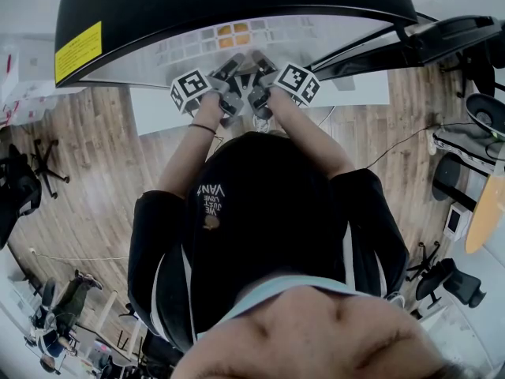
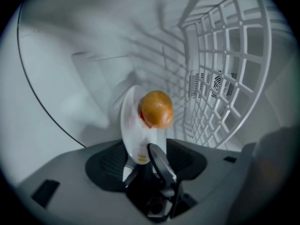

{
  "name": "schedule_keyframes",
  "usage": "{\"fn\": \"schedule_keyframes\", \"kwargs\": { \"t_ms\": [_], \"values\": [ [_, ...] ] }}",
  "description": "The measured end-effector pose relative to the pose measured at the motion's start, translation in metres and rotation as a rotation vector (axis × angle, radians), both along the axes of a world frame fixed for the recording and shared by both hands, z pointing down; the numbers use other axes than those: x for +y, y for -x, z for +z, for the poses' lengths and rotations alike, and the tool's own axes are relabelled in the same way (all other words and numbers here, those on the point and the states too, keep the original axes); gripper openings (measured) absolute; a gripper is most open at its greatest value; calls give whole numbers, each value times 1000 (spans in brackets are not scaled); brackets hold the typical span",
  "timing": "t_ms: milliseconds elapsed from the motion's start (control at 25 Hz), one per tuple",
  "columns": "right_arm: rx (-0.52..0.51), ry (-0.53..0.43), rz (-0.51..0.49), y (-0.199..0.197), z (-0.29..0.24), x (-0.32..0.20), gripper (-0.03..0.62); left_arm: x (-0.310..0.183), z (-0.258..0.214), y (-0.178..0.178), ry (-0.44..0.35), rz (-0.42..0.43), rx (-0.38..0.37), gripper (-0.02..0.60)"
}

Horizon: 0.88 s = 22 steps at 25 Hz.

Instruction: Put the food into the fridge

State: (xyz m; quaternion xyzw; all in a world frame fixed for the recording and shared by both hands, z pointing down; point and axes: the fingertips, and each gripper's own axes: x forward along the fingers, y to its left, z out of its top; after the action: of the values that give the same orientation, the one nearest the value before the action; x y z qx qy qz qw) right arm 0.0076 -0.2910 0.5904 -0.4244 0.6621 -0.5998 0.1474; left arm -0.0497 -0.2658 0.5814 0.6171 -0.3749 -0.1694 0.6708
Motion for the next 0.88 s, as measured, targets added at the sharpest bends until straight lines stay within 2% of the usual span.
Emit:
{"fn": "schedule_keyframes", "kwargs": {
  "t_ms": [600,880],
  "values": [
    [-17,14,31,-1,0,-2,20,15,1,-4,7,24,20,253],
    [-4,18,38,-3,1,-4,20,16,1,-2,6,7,32,253]
  ]
}}
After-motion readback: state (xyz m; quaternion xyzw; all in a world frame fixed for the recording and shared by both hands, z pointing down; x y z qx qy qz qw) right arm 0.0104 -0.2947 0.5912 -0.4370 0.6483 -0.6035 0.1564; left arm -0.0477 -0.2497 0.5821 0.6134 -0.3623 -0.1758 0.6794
